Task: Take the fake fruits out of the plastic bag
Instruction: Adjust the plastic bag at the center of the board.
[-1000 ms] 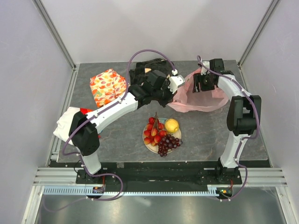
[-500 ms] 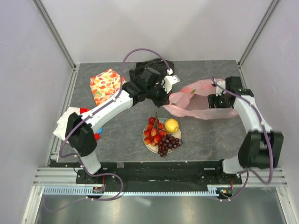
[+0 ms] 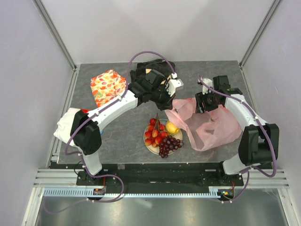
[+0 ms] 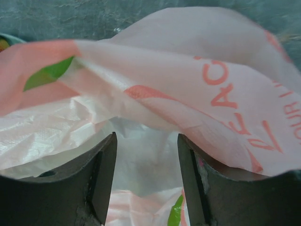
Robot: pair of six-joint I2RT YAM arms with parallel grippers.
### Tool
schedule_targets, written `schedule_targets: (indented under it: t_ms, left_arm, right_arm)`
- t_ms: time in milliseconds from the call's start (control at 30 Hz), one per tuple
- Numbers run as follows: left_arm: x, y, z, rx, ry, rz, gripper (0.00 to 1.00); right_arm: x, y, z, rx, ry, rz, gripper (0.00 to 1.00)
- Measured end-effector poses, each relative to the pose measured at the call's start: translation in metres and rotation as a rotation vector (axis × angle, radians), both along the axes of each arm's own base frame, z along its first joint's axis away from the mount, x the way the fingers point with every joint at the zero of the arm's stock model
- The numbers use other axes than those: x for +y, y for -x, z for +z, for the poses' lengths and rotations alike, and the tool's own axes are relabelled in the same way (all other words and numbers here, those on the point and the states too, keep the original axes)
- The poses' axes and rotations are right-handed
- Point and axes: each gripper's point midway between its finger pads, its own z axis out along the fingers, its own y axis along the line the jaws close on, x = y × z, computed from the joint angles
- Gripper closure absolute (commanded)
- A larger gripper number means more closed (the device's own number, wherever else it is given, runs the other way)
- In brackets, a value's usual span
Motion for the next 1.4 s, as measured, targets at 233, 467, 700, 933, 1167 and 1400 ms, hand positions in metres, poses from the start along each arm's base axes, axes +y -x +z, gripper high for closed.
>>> schedule_targets:
  t_ms: [233, 467, 700, 933, 1167, 1400]
  left_arm:
    - [0.001, -0.003, -0.008, 0.003, -0.019, 0.013, 0.98]
    - [0.002, -0.017, -0.002, -0.015, -0.021, 0.106, 0.98]
    - [-0.011, -0.034, 0.023, -0.036, 0.049, 0.171, 0.98]
    - [-0.016, -0.033, 0.021, 0.003, 0.065, 0.174, 0.98]
    - [-0.022, -0.031, 0.017, 0.025, 0.073, 0.149, 0.99]
    - [-0.029, -0.029, 0.01, 0.053, 0.077, 0.122, 0.98]
  right_arm:
    - [0.015, 0.003, 0.003, -0.006, -0.032, 0.034, 0.39]
    - [0.025, 0.019, 0.056, -0.153, -0.079, 0.113, 0.41]
    - [0.022, 0.024, 0.021, -0.062, -0.044, 0.12, 0.44]
    - [0.007, -0.002, -0.025, 0.007, 0.043, 0.038, 0.38]
    - [-0.005, -0.041, -0.039, -0.047, 0.057, -0.121, 0.27]
    - [-0.014, -0.083, -0.074, -0.004, 0.072, -0.234, 0.19]
